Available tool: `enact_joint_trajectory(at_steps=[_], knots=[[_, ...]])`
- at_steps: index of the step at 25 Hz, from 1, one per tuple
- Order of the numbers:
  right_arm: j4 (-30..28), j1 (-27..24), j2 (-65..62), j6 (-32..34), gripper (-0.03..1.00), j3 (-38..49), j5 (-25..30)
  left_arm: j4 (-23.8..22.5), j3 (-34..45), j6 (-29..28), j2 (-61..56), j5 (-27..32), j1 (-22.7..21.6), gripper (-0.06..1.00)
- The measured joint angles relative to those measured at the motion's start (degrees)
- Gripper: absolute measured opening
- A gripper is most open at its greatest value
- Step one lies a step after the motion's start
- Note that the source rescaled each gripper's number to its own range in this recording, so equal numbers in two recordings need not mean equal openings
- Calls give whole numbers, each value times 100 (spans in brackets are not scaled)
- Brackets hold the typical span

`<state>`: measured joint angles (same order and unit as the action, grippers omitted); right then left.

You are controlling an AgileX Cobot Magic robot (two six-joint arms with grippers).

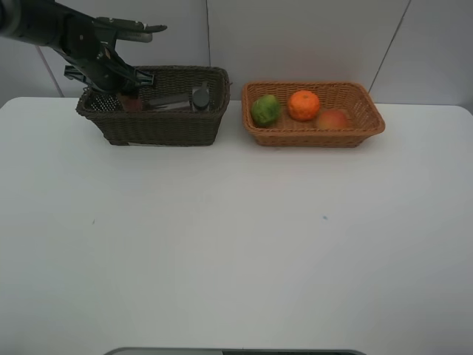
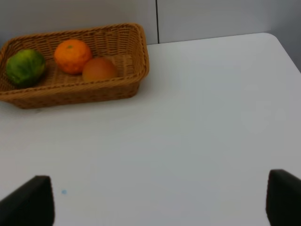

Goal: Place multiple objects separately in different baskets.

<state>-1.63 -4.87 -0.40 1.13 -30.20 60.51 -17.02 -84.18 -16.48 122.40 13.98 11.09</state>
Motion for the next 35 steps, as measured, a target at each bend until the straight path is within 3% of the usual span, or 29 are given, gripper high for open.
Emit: enact_joint_trajectory(at_steps=[4,6,8,21,27,35], knots=[[0,0,0,0,100,0,0,0,0,0,0,-83,0,75],[0,0,0,0,100,0,0,0,0,0,0,-82,0,87],[0,0,0,0,100,0,0,0,0,0,-6,-82,0,91],[0,0,0,0,100,0,0,22,204,-21,-1437,590,0,92],[0,0,0,0,100,0,0,186,1406,-137,-2853,540,0,93],[0,0,0,0,100,0,0,431,3716,-176,-5666,780,0,93]])
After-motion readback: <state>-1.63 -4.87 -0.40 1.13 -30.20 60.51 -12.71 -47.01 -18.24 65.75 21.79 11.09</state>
